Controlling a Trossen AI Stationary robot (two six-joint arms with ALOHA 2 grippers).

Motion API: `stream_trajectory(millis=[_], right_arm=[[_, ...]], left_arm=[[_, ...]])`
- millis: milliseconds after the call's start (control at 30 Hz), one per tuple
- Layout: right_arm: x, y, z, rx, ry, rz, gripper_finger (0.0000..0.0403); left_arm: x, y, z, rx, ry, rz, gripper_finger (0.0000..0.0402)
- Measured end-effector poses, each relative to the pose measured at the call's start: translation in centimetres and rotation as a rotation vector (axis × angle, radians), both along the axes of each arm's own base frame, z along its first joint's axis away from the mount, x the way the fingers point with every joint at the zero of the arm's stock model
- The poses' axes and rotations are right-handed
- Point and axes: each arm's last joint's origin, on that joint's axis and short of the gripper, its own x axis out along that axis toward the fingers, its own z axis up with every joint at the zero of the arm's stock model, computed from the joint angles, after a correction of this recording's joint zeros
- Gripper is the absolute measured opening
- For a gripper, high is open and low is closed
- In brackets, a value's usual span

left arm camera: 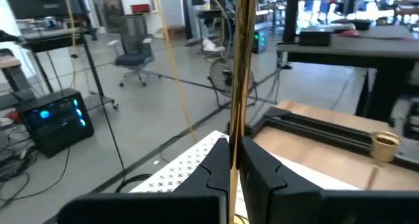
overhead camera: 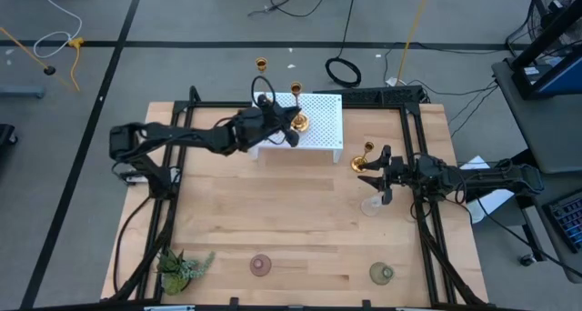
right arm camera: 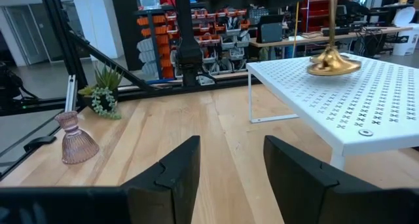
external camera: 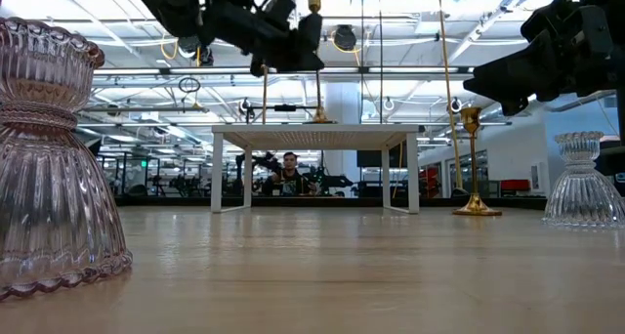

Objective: Pick & Place candle stick holders
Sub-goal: Put the middle center golden candle holder on the shelf

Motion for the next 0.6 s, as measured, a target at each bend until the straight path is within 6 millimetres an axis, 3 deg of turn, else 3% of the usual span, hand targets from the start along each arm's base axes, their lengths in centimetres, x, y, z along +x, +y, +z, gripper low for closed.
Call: stream_trajectory(millis=[600], right_arm=[[0.0,0.0,0.0,0.0,0.0,0.0,0.016]], left_arm=[[-0.6,3.3,-0.9,-0.003,0.002,0.105,0.003]])
